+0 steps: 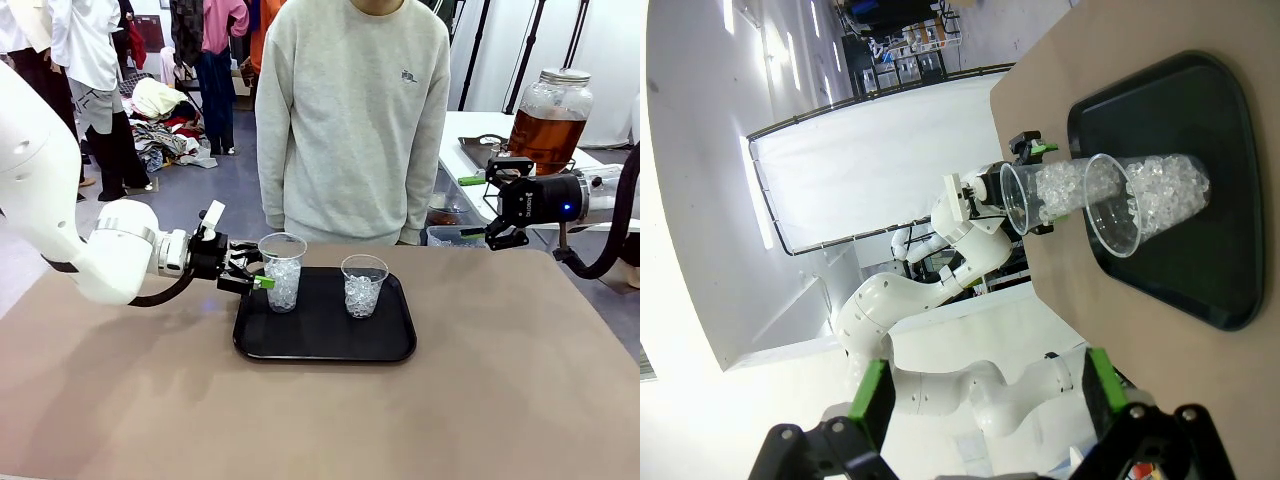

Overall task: Pour the drink into the iced cup.
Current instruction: Pick up the iced cup indicated by the human and present it to them.

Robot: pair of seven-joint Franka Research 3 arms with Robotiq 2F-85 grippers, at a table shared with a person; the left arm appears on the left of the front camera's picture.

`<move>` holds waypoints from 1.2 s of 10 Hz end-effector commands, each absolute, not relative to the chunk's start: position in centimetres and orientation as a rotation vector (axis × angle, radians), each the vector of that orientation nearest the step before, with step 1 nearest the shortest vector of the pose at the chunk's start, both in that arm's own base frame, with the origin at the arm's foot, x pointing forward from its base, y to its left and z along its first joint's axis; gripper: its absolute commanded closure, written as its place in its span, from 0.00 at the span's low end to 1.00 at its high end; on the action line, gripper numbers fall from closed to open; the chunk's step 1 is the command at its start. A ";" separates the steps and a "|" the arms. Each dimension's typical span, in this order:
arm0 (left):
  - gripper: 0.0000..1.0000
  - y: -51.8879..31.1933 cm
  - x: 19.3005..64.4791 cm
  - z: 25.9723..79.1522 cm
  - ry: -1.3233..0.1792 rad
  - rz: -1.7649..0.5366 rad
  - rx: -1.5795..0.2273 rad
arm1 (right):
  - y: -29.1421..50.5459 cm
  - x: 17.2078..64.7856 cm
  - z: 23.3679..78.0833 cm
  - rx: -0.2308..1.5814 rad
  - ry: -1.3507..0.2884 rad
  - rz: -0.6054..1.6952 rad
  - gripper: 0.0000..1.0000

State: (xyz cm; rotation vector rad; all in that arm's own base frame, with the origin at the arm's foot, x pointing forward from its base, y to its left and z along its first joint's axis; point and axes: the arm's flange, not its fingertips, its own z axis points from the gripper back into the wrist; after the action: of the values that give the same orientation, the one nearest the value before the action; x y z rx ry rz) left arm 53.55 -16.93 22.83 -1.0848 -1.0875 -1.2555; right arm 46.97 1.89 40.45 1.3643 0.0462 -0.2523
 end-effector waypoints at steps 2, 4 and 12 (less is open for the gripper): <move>0.00 -18.2 53.9 22.5 -1.113 -1.224 -1.075 | 1.9 46.9 40.5 1.364 0.041 -0.256 0.00; 0.00 -18.9 53.7 22.4 -1.114 -1.235 -1.098 | 1.9 46.9 40.5 1.364 0.041 -0.256 0.00; 0.20 -21.4 52.6 21.7 -1.126 -1.211 -1.056 | 1.9 46.9 40.5 1.364 0.041 -0.256 0.00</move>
State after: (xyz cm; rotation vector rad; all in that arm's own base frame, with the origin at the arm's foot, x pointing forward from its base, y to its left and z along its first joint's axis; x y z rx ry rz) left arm 52.83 -20.95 21.94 -1.0916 -1.0995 -1.2101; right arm 46.97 1.89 40.45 1.3643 0.0462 -0.2524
